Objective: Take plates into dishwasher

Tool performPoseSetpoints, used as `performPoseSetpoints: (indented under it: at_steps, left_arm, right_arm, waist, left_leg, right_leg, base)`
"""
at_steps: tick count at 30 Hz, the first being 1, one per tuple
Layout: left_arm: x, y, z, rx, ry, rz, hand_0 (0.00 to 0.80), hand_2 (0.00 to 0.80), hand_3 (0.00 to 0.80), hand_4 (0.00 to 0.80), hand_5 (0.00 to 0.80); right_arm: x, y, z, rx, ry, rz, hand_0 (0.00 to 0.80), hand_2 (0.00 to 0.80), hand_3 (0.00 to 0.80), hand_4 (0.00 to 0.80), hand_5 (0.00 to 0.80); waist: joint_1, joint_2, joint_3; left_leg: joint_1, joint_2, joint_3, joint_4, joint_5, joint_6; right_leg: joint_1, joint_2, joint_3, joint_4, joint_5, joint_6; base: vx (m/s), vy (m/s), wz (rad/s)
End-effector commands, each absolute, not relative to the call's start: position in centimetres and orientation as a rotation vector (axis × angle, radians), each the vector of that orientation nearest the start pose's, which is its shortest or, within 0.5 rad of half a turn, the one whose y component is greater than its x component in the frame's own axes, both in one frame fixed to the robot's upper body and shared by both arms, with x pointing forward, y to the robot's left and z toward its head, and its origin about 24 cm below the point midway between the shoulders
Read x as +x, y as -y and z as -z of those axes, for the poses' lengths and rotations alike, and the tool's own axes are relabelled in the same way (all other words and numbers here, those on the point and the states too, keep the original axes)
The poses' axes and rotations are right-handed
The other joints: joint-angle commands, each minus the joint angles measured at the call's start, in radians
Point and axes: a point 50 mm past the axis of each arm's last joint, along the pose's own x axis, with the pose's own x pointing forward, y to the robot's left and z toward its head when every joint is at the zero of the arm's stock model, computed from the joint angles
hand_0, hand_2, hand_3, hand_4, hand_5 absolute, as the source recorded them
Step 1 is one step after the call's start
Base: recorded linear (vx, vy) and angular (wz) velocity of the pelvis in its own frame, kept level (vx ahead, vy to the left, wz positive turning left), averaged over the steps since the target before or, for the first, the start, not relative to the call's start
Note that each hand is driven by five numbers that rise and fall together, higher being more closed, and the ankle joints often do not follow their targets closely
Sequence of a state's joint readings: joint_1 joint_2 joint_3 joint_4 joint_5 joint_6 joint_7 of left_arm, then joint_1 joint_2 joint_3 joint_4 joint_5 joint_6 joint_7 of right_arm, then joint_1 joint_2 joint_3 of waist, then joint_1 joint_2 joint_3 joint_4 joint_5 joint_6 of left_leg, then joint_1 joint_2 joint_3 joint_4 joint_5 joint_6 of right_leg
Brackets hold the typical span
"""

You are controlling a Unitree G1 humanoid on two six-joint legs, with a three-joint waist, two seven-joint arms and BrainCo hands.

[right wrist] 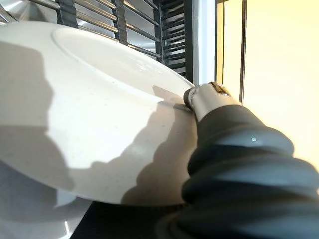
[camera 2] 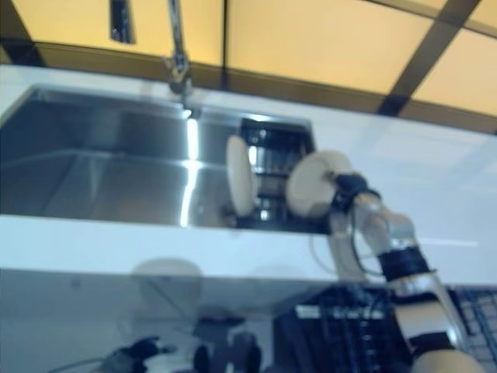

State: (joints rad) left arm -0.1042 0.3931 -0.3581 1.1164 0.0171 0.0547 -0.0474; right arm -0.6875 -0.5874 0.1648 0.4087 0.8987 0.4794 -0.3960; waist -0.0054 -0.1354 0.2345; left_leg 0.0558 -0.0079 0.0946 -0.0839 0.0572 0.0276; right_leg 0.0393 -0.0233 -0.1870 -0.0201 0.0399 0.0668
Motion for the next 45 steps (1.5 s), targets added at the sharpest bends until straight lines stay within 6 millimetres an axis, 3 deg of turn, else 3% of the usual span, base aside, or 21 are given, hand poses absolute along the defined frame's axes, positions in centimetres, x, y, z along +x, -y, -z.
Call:
performPoseSetpoints:
  at_steps: [1, 8, 14, 22, 29, 36, 40, 45]
  left_arm:
    - [16.2, -25.6, 12.9, 0.591, -1.068, 0.154, 0.000, 0.000, 0.000, 0.000, 0.000]
    - [16.2, -25.4, 13.0, 0.585, -1.063, 0.157, 0.000, 0.000, 0.000, 0.000, 0.000]
    - [15.5, -25.3, 13.3, 0.579, -1.075, 0.157, 0.000, 0.000, 0.000, 0.000, 0.000]
    - [13.8, -25.0, 14.1, 0.563, -1.105, 0.162, 0.000, 0.000, 0.000, 0.000, 0.000]
    - [12.1, -24.8, 14.7, 0.551, -1.136, 0.165, 0.000, 0.000, 0.000, 0.000, 0.000]
    - [10.5, -24.4, 15.3, 0.521, -1.162, 0.159, 0.000, 0.000, 0.000, 0.000, 0.000]
    - [10.3, -24.2, 15.4, 0.507, -1.161, 0.151, 0.000, 0.000, 0.000, 0.000, 0.000]
    - [10.4, -24.0, 15.5, 0.484, -1.161, 0.136, 0.000, 0.000, 0.000, 0.000, 0.000]
  right_arm:
    - [36.8, 23.4, -14.5, 0.164, -0.269, 0.241, 0.800, 0.800, 0.800, 0.800, 0.800]
    - [36.9, 23.8, -15.2, 0.190, -0.214, 0.244, 0.800, 0.800, 0.800, 0.800, 0.800]
    - [36.8, 23.0, -17.8, 0.317, -0.001, 0.183, 0.800, 0.800, 0.800, 0.800, 0.800]
    - [34.2, 20.5, -21.4, 0.415, 0.352, 0.002, 0.800, 0.800, 0.800, 0.800, 0.800]
    - [32.0, 20.1, -24.0, 0.431, 0.553, -0.072, 0.800, 0.800, 0.800, 0.800, 0.800]
    - [28.3, 21.5, -28.4, 0.280, 0.891, 0.058, 0.800, 0.800, 0.800, 0.800, 0.800]
    - [26.6, 22.4, -29.5, 0.197, 1.020, 0.186, 0.800, 0.800, 0.800, 0.800, 0.800]
    - [24.1, 23.1, -30.6, -0.048, 1.192, 0.391, 0.800, 0.800, 0.800, 0.800, 0.800]
  waist:
    - [0.052, 0.032, -0.001]
    - [0.051, 0.035, -0.002]
    - [0.048, 0.038, -0.018]
    - [0.034, 0.061, -0.050]
    - [0.020, 0.070, -0.087]
    - [-0.004, 0.083, -0.132]
    - [-0.018, 0.090, -0.144]
    - [-0.039, 0.108, -0.162]
  left_leg:
    - [-0.016, -0.026, 0.023, 0.067, -0.148, 0.083]
    - [-0.017, -0.026, 0.022, 0.064, -0.149, 0.082]
    - [-0.006, -0.027, 0.024, 0.051, -0.147, 0.081]
    - [0.001, -0.031, 0.025, 0.033, -0.147, 0.080]
    - [0.015, -0.032, 0.038, 0.019, -0.150, 0.078]
    - [0.032, -0.038, 0.051, -0.003, -0.150, 0.081]
    - [0.039, -0.042, 0.053, -0.003, -0.155, 0.085]
    - [0.048, -0.049, 0.055, -0.003, -0.162, 0.092]
  right_leg:
    - [-0.069, 0.000, 0.003, 0.162, -0.085, -0.007]
    - [-0.067, 0.001, 0.003, 0.157, -0.088, -0.009]
    - [-0.057, 0.002, 0.002, 0.149, -0.088, -0.009]
    - [-0.051, 0.004, 0.008, 0.136, -0.093, -0.008]
    - [-0.041, 0.005, 0.017, 0.125, -0.095, -0.007]
    - [-0.041, 0.003, 0.040, 0.136, -0.087, 0.001]
    - [-0.051, 0.000, 0.055, 0.160, -0.082, 0.005]
    - [-0.060, -0.003, 0.076, 0.189, -0.078, 0.010]
  base:
    - [0.000, 0.000, 0.00]
    - [0.000, 0.000, 0.00]
    - [0.005, 0.001, 0.01]
    - [0.009, 0.004, 0.04]
    - [0.003, 0.002, 0.00]
    - [0.010, 0.039, -0.08]
    - [-0.003, 0.069, -0.07]
    - [-0.007, 0.077, -0.14]
